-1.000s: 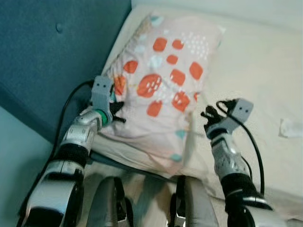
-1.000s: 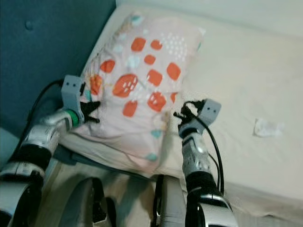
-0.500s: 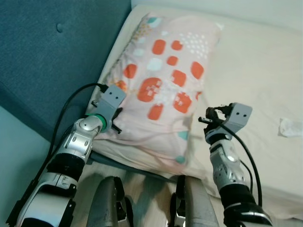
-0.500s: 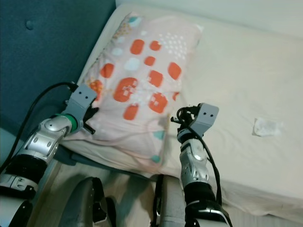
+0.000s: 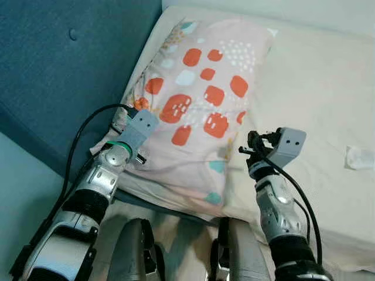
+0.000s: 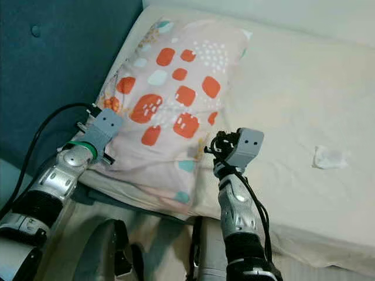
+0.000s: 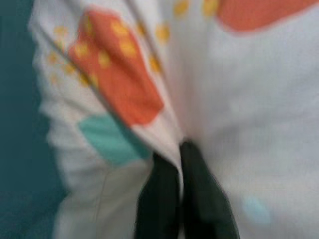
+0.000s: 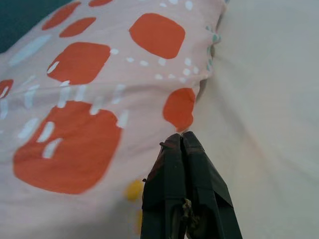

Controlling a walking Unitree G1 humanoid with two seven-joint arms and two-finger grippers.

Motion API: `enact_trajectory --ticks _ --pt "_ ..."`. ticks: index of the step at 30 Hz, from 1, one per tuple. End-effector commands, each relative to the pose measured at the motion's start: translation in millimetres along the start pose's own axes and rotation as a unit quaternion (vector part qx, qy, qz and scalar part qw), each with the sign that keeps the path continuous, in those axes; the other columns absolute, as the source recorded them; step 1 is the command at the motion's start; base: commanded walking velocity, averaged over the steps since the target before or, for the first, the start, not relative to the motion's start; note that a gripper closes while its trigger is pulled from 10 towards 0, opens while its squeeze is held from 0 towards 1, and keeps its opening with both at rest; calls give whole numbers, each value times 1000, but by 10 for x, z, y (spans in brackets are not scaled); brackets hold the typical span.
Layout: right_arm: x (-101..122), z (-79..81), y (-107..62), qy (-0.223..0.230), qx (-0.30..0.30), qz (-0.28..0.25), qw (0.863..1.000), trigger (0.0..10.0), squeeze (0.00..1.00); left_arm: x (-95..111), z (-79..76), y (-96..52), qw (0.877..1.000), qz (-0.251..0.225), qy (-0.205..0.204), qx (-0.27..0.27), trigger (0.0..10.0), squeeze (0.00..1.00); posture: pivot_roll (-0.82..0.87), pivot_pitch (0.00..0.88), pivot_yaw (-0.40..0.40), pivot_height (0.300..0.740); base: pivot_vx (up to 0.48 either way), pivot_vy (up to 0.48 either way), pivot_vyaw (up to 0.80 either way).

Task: Clean up the room

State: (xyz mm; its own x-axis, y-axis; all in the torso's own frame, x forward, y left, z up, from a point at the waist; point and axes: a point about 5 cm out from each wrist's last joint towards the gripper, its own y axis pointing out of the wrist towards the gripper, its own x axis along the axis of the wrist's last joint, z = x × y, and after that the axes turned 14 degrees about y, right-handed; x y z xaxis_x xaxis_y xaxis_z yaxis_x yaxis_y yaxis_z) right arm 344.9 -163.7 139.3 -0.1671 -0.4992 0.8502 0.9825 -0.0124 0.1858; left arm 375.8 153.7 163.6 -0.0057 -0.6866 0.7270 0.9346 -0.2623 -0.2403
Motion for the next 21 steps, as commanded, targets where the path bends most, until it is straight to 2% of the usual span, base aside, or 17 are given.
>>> enact_trajectory --ticks 1,3,4,6,7,8,9,11,12,13,14,15,18,20,21 --pt "-42 -48 -52 -1 -10 11 1000 10000 0 -99 -117 -27 999 10 -19 -36 10000 1000 -36 248 58 610 0 0 0" --pt "-33 -59 -50 -1 -12 10 1000 10000 0 -84 -128 -74 999 -1 -16 -50 10000 1000 -29 239 57 610 0 0 0" --pt "-23 -68 -39 -3 -15 9 1000 10000 0 -28 -138 -131 998 -29 -12 -62 10000 1000 -21 228 53 610 0 0 0" --pt "-23 -68 -39 -3 -15 9 1000 10000 0 -28 -138 -131 998 -29 -12 -62 10000 1000 -21 228 53 610 0 0 0" --pt "-11 -69 -27 -4 -15 7 1000 10000 0 54 -92 -167 997 -60 -12 -42 10000 1000 -15 220 53 610 0 0 0" --pt "-1 -66 -15 -5 -15 6 1000 10000 0 111 -29 -184 997 -79 -20 -19 10000 0 -12 213 52 610 0 0 0" --pt "-1 -66 -15 -5 -15 6 1000 10000 0 111 -29 -184 997 -79 -20 -19 10000 0 -12 213 52 610 0 0 0" --pt "37 -14 -10 -25 3 -3 1000 10000 0 201 187 -234 989 -123 -26 77 10000 0 -12 190 54 610 0 0 0" --pt "37 -14 -10 -25 3 -3 1000 10000 0 201 187 -234 989 -123 -26 77 10000 0 -12 190 54 610 0 0 0" --pt "51 8 -15 -32 10 -7 999 10000 0 218 242 -273 985 -138 -26 102 10000 0 -12 190 54 610 0 0 0" --pt "82 17 -68 -40 12 -14 999 10000 0 294 250 -385 978 -172 -28 112 10000 0 -18 179 46 610 0 0 0" --pt "111 22 -133 -45 15 -20 999 10000 0 363 237 -486 973 -198 -33 111 10000 0 -18 173 43 610 0 0 0" --pt "131 24 -178 -48 17 -24 998 10000 0 409 224 -552 970 -213 -37 108 10000 0 -18 173 43 610 0 0 0" --pt "205 1 -388 -69 20 -40 997 10000 0 545 119 -701 963 -239 -83 89 10000 0 -24 152 37 610 0 0 0" --pt "205 1 -388 -69 20 -40 997 10000 0 545 119 -701 963 -239 -83 89 10000 0 -24 152 37 610 0 0 0"
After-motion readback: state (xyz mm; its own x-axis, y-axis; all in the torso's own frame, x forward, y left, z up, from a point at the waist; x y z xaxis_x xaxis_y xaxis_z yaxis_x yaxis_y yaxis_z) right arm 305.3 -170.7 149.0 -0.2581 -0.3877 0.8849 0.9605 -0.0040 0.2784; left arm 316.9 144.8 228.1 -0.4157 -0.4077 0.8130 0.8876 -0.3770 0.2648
